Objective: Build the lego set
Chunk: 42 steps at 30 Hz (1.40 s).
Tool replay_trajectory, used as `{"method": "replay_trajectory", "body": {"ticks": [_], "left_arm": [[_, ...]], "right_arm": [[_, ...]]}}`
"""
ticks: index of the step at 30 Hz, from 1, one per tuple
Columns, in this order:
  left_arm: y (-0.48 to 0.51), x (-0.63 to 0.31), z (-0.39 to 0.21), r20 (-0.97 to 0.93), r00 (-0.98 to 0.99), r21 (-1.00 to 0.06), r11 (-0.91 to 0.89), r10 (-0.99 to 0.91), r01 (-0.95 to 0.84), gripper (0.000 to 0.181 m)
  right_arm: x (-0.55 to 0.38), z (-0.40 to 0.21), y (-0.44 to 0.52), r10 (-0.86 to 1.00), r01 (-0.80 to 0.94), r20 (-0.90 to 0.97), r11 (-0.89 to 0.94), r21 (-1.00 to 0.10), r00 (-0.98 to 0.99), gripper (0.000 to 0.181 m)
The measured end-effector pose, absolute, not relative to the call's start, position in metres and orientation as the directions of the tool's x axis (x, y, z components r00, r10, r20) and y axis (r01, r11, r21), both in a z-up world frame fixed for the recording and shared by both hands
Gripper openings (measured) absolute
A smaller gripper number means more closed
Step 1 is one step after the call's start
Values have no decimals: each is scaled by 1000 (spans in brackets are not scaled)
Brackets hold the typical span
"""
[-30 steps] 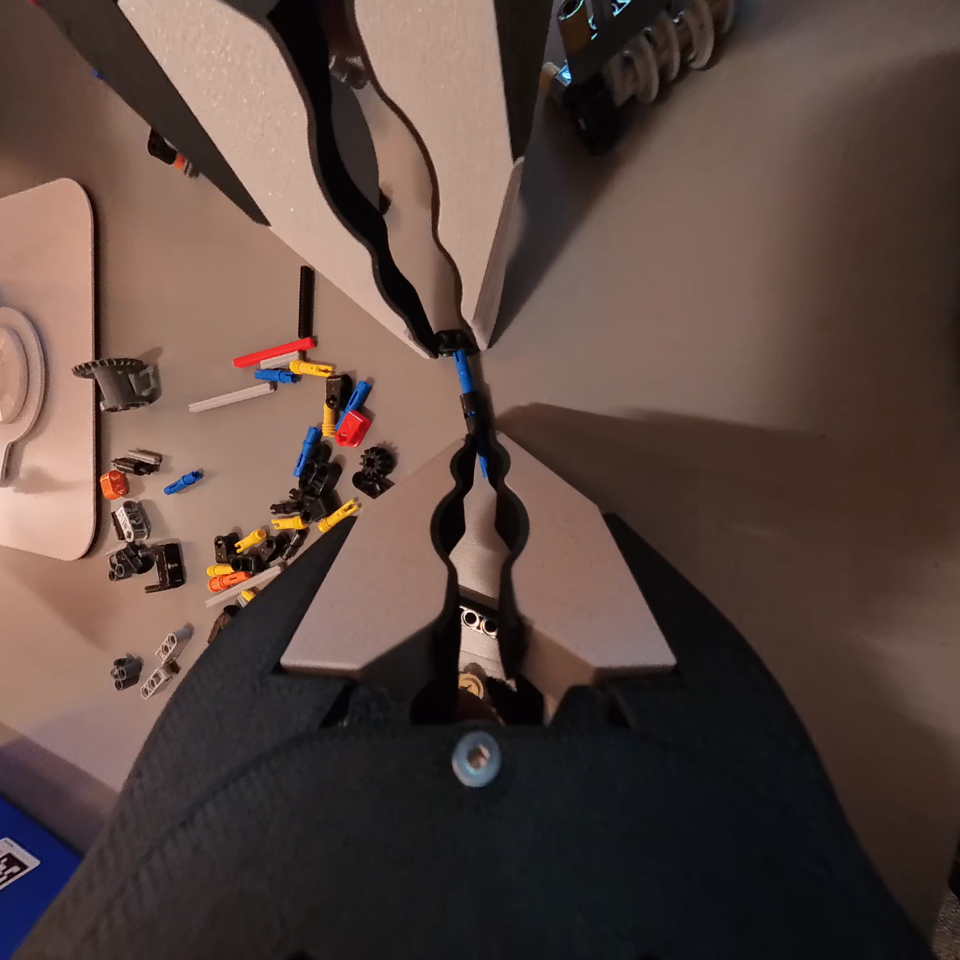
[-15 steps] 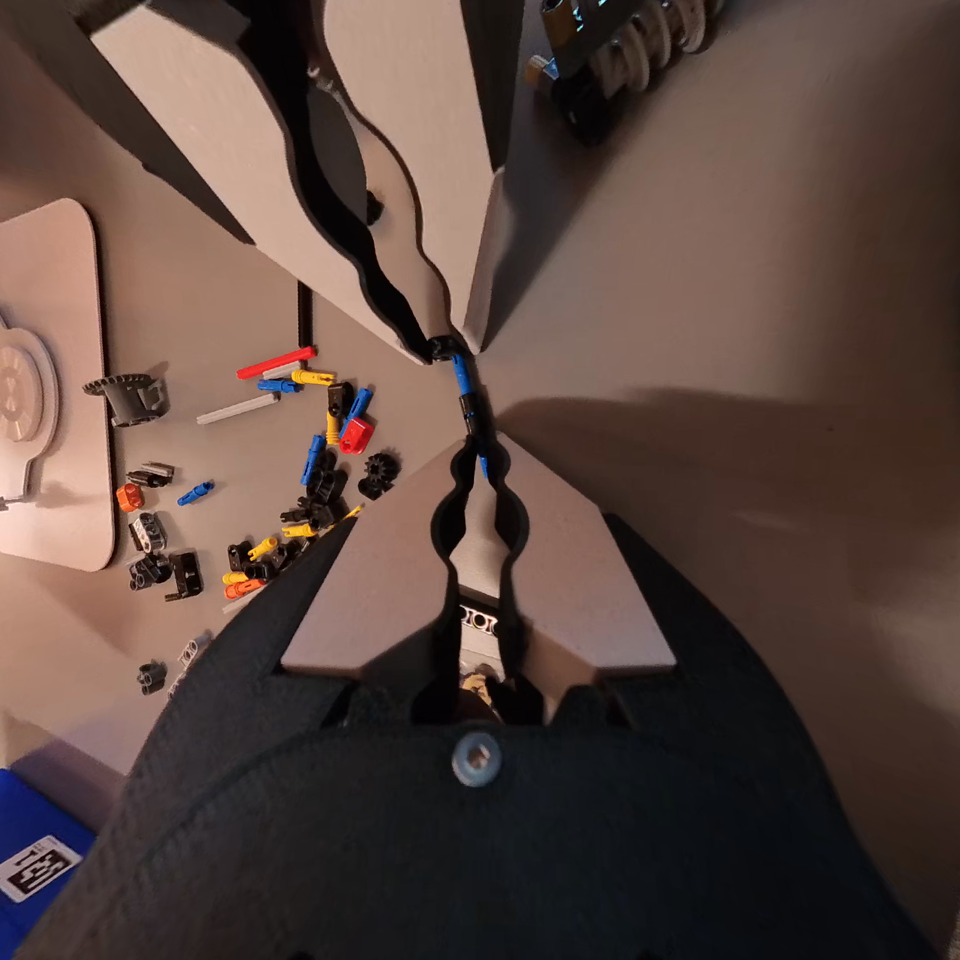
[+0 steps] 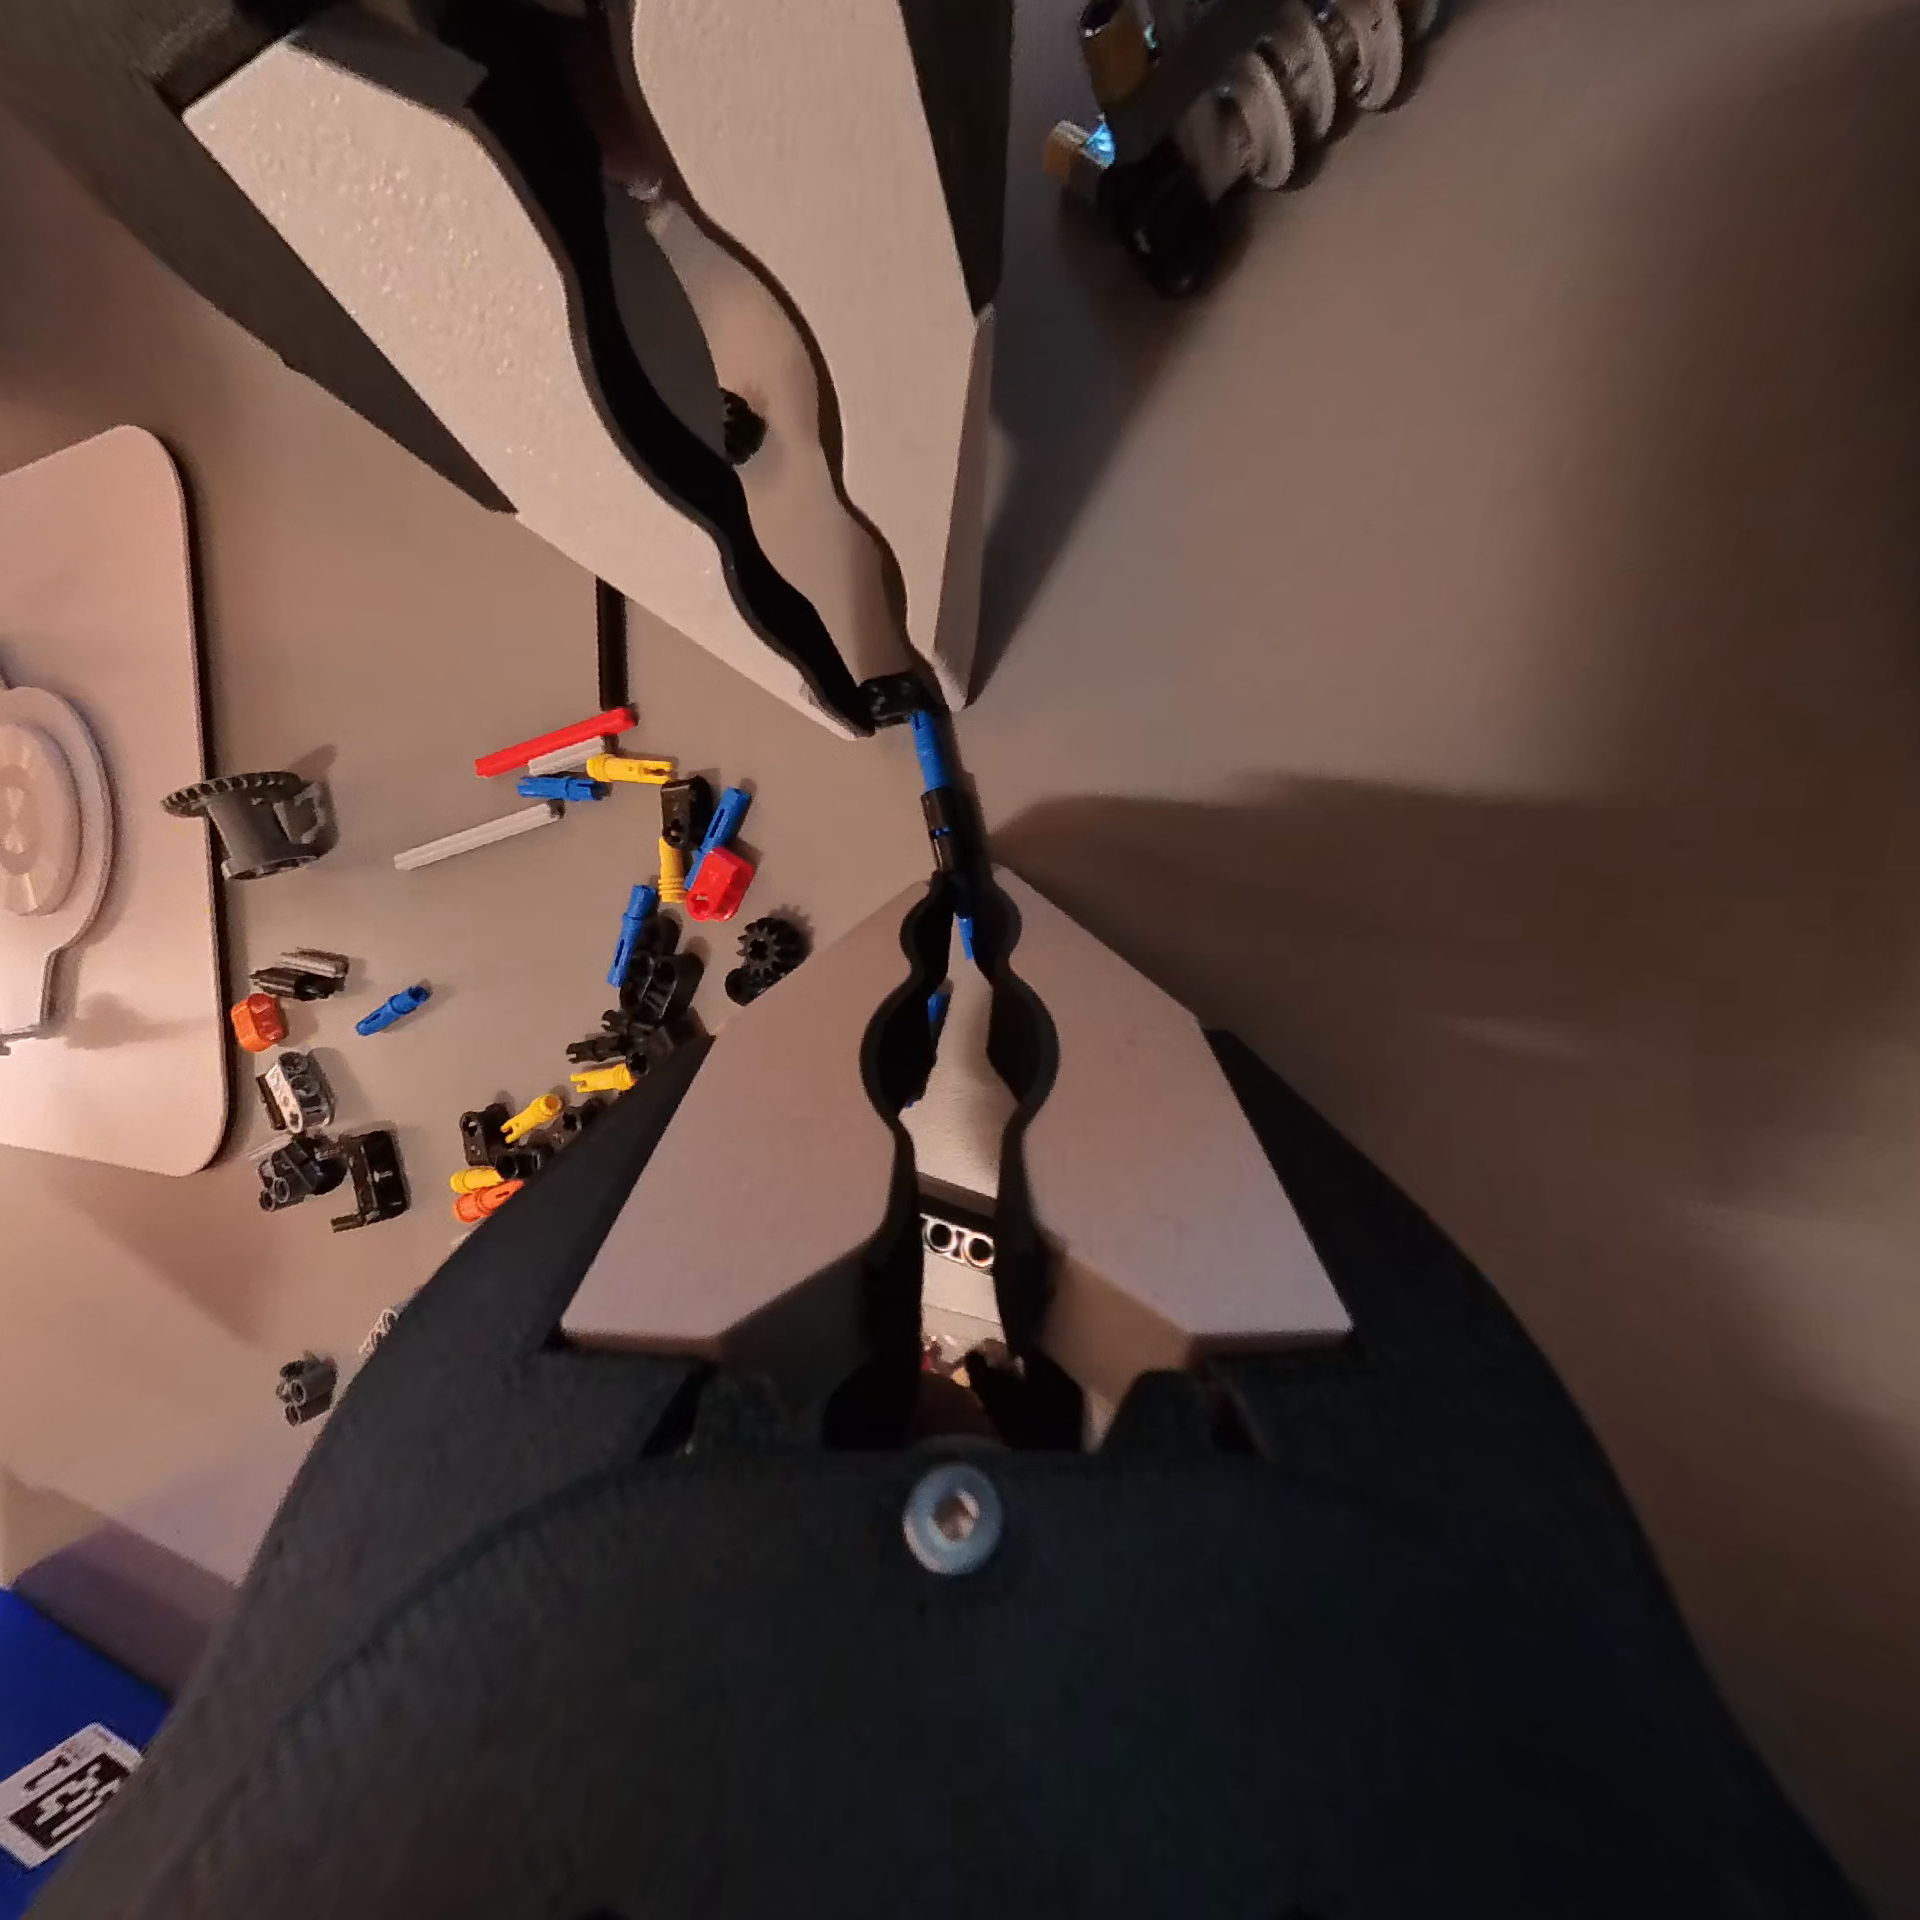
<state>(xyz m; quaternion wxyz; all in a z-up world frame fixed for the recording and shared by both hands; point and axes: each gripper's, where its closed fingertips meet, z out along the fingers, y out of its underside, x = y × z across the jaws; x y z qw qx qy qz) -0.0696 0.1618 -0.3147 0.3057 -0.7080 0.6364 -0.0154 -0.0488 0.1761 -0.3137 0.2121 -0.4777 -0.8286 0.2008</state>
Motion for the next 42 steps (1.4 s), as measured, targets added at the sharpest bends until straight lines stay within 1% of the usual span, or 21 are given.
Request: {"method": "replay_trajectory", "body": {"ticks": [11,17,20,25,31,34,36,38,40,42], "left_arm": [[163,-69,-315,-317,186,-500,-2,-930,-866,1],[165,-66,-315,-340,205,-513,-2,-918,-859,1],[165,-65,-315,-321,231,-525,-30,-919,-850,1],[165,-64,-315,-330,246,-528,-37,-911,-849,1],[165,-64,-315,-350,245,-517,-32,-904,-855,1],[165,-65,-315,-348,246,-520,-32,-905,-854,1],[167,-64,-315,-344,260,-529,-43,-902,-848,1],[168,-63,-315,-344,264,-529,-46,-901,-848,1],[168,-63,-315,-343,261,-524,-47,-902,-850,2],[168,-63,-315,-346,255,-515,-44,-903,-856,1]], "right_arm": [[-49,-314,176,846,669,140,498,-551,-515,11],[-52,-314,175,851,667,142,491,-560,-506,12],[-52,-314,175,860,673,127,470,-571,-493,12],[-53,-315,176,897,709,78,394,-585,-434,12],[-53,-315,176,921,731,69,348,-587,-383,12],[-53,-314,176,925,725,79,343,-597,-372,12],[-52,-314,179,929,737,85,339,-585,-360,13],[-50,-311,177,920,732,85,359,-579,-383,22],[-46,-314,179,912,738,98,382,-557,-398,22],[-46,-312,181,909,732,104,389,-559,-403,17]]}}
